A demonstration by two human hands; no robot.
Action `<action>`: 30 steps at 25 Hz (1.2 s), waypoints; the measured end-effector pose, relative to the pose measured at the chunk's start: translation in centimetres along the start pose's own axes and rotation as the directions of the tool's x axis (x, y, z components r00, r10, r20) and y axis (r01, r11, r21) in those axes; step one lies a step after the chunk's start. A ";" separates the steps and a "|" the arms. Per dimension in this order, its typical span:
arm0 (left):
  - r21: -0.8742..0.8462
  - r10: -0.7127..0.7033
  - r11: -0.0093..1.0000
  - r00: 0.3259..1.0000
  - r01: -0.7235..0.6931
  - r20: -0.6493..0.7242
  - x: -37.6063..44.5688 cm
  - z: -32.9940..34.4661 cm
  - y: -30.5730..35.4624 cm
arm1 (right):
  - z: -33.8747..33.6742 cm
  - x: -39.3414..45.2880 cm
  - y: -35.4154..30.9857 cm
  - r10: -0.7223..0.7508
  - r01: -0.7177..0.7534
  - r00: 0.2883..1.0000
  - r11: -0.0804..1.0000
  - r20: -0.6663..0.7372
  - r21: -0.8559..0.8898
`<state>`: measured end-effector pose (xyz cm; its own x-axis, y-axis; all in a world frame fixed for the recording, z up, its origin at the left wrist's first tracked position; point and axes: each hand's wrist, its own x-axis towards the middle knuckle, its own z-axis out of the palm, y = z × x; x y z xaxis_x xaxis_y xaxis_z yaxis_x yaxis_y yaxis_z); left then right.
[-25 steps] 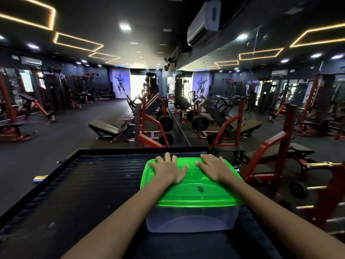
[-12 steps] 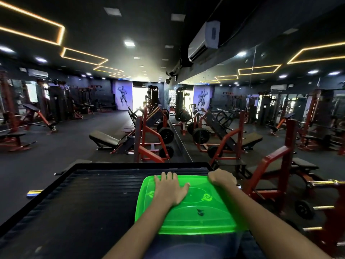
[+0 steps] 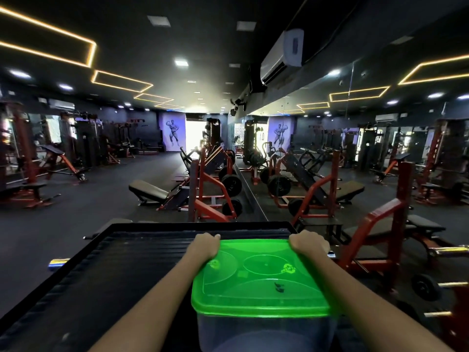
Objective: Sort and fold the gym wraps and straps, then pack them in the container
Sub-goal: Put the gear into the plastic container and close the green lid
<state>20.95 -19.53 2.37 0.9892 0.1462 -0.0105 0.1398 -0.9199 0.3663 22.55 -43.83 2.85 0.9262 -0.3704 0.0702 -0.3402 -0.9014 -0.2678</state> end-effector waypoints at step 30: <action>-0.029 0.315 0.942 0.913 -0.333 -0.258 -0.3 3.1 5.0 | 0.2 -7.3 1.7 -0.548 0.552 0.834 0.830 0.067 -0.080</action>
<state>21.47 -25.30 1.27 0.9362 -0.0625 0.3457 -0.1991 -0.9051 0.3756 15.27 -42.65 1.72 0.9694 0.2005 0.1415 0.2163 -0.9705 -0.1062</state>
